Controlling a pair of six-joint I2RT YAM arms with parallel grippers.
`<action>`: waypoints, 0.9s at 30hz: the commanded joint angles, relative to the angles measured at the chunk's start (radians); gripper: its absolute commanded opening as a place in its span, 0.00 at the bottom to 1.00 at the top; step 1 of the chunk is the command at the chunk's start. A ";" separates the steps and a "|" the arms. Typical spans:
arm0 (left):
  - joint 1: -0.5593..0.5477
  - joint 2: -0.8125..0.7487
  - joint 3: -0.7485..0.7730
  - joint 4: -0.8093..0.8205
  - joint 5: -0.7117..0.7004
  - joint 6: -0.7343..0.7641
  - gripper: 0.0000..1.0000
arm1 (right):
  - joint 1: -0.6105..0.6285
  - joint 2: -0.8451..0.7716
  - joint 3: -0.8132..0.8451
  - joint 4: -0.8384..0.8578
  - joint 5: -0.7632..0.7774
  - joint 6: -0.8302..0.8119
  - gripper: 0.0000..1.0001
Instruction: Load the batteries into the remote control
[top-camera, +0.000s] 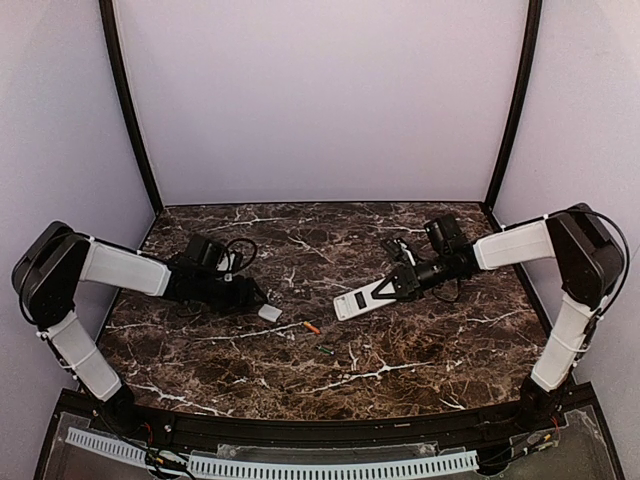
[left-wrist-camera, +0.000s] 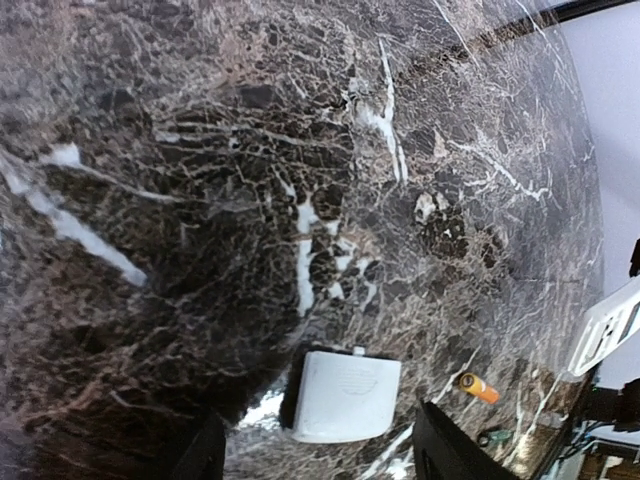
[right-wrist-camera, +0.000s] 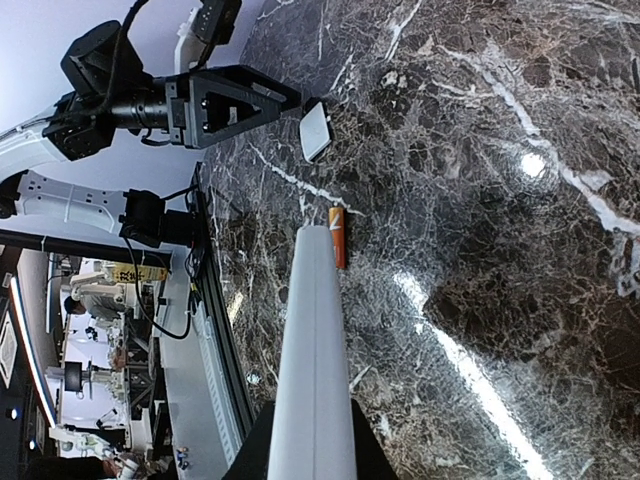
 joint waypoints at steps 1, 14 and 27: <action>0.008 -0.122 -0.004 -0.093 -0.110 0.108 0.68 | 0.009 -0.004 -0.031 0.010 0.003 -0.047 0.00; -0.227 -0.147 0.194 -0.327 -0.128 0.784 0.68 | 0.003 -0.085 -0.052 0.047 0.083 -0.090 0.00; -0.394 0.092 0.433 -0.605 -0.120 1.287 0.50 | -0.035 -0.233 -0.178 0.130 0.146 -0.096 0.00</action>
